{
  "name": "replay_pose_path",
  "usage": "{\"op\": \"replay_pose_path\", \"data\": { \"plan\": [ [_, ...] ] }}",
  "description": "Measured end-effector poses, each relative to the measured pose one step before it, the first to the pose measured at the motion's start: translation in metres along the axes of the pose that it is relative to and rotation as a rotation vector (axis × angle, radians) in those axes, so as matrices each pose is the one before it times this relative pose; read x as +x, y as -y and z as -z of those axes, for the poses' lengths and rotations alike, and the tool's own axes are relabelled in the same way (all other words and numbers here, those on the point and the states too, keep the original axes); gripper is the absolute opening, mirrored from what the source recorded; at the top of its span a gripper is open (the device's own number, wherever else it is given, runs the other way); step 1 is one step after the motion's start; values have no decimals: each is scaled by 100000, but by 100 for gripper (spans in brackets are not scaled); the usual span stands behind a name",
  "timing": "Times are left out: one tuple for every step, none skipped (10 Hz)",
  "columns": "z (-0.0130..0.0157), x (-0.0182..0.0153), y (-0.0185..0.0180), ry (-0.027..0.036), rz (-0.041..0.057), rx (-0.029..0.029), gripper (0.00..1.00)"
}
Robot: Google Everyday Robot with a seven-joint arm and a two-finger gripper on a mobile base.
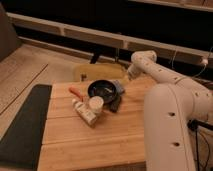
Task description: Place the white sponge in the ceramic cup
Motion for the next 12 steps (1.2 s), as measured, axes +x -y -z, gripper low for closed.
{"op": "replay_pose_path", "data": {
  "plan": [
    [-725, 74, -439, -2090, 704, -1470, 65],
    [-403, 212, 16, -1718, 214, -457, 65],
    [-422, 333, 255, -1975, -140, -159, 65],
    [-347, 142, 119, -1252, -310, -538, 65],
    [-443, -87, -423, -691, -468, -2435, 65],
    [-315, -194, -422, -261, 103, -1940, 65],
    [-487, -459, -768, -133, 432, -3428, 65],
    [-303, -264, -521, -107, 225, -2396, 65],
    [-389, -358, -682, -126, 402, -3286, 65],
    [-173, -232, -76, -51, 64, -1267, 65],
    [-133, 226, 291, -454, -834, -640, 65],
    [21, 258, 491, -104, -1160, -222, 65]
  ]
}}
